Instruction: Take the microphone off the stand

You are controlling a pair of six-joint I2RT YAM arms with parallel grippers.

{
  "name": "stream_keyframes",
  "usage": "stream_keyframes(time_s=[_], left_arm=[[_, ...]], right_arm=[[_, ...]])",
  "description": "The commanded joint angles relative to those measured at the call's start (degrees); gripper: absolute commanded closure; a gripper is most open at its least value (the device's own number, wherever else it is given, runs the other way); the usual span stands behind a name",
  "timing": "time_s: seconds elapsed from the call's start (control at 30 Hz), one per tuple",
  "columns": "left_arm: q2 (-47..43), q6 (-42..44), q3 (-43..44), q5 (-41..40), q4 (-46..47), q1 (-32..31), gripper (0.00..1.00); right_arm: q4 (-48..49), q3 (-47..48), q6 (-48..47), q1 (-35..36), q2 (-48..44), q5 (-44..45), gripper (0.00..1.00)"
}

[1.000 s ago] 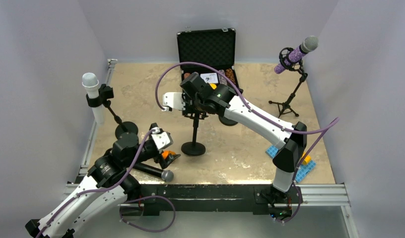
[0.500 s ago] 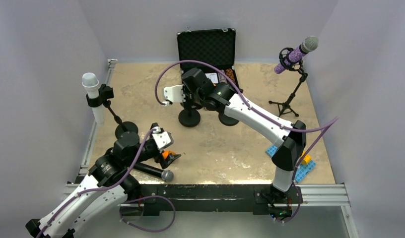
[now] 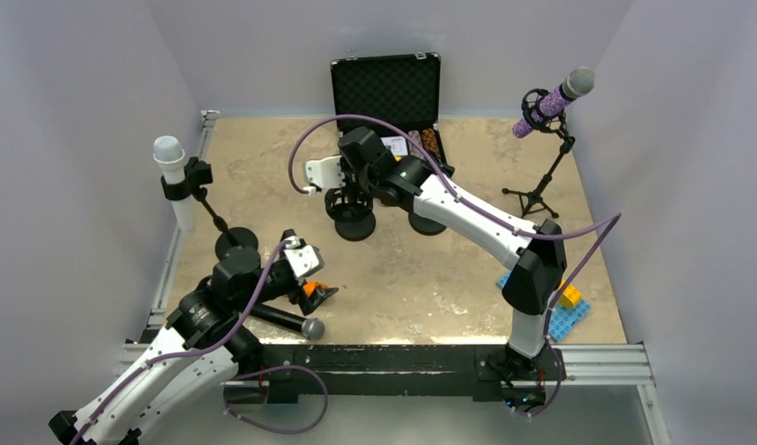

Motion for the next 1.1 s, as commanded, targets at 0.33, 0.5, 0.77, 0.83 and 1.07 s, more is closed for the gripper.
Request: stream_keyframes(time_s=[0.33, 0.5, 0.77, 0.83, 1.07], left_arm=[[2.56, 10.36, 8.10, -0.18, -6.69, 0.46, 0.00], [5.28, 16.93, 9.88, 4.84, -8.32, 0.46, 0.00], [11.10, 16.16, 10.92, 10.34, -2.31, 0.75, 0.00], [12.37, 15.54, 11.44, 11.23, -1.08, 0.97, 0.00], [15.26, 13.33, 13.56, 12.85, -0.14, 1.15, 0.00]], right_arm=[[-6.48, 8.65, 18.96, -4.53, -14.16, -5.58, 0.17], [-7.69, 7.60, 26.65, -10.70, -24.81, -8.80, 0.17], [-2.07, 0.33, 36.73, -31.96, -40.48, -13.56, 0.17], [-3.94, 2.21, 43.13, -41.33, -41.18, -16.81, 0.15], [-9.64, 7.69, 60.67, -61.91, -35.10, -32.51, 0.06]])
